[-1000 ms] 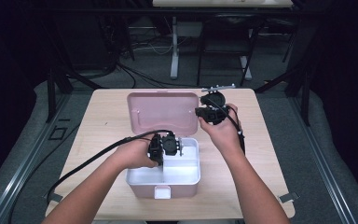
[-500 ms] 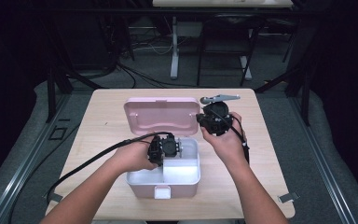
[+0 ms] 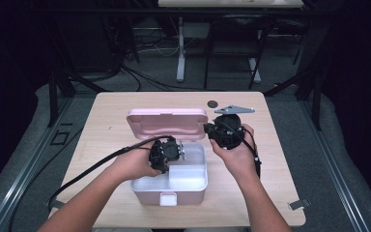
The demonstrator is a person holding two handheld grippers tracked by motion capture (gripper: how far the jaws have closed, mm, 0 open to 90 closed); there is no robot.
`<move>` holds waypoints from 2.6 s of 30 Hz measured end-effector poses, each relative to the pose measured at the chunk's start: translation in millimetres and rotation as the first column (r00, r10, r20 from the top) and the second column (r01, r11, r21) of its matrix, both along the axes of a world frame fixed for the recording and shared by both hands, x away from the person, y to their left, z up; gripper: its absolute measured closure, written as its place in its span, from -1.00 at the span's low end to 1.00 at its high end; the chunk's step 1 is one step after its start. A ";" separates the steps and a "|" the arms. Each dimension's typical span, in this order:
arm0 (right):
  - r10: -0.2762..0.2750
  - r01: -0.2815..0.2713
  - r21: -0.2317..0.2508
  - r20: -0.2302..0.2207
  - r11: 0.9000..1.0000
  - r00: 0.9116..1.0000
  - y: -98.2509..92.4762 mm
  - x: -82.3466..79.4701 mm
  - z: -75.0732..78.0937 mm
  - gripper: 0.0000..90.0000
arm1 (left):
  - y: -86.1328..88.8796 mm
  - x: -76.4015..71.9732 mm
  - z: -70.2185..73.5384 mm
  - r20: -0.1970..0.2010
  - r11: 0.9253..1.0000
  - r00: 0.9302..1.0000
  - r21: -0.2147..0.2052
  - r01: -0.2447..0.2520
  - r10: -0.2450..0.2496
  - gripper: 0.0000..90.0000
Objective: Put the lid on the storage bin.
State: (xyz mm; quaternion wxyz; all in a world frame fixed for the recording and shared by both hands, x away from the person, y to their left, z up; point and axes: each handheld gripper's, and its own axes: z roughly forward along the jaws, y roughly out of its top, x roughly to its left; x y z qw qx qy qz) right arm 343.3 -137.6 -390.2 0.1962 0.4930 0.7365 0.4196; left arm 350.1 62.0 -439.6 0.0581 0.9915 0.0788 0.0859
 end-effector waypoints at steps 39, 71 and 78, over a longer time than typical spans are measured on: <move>-0.007 0.007 0.049 0.005 0.999 1.000 -4.4 -12.6 -10.1 0.88 | 96.7 -19.9 25.3 0.029 0.827 0.972 -0.532 -0.184 0.235 0.40; -0.001 0.001 0.052 0.008 0.999 1.000 -4.2 -15.6 -10.3 0.85 | 153.9 -15.4 57.2 0.058 0.541 0.819 -0.777 -0.322 0.570 0.41; 0.008 -0.008 0.050 0.008 0.999 1.000 -4.0 -16.0 -10.2 0.82 | 151.8 -12.7 57.9 0.068 0.519 0.808 -0.797 -0.309 0.586 0.60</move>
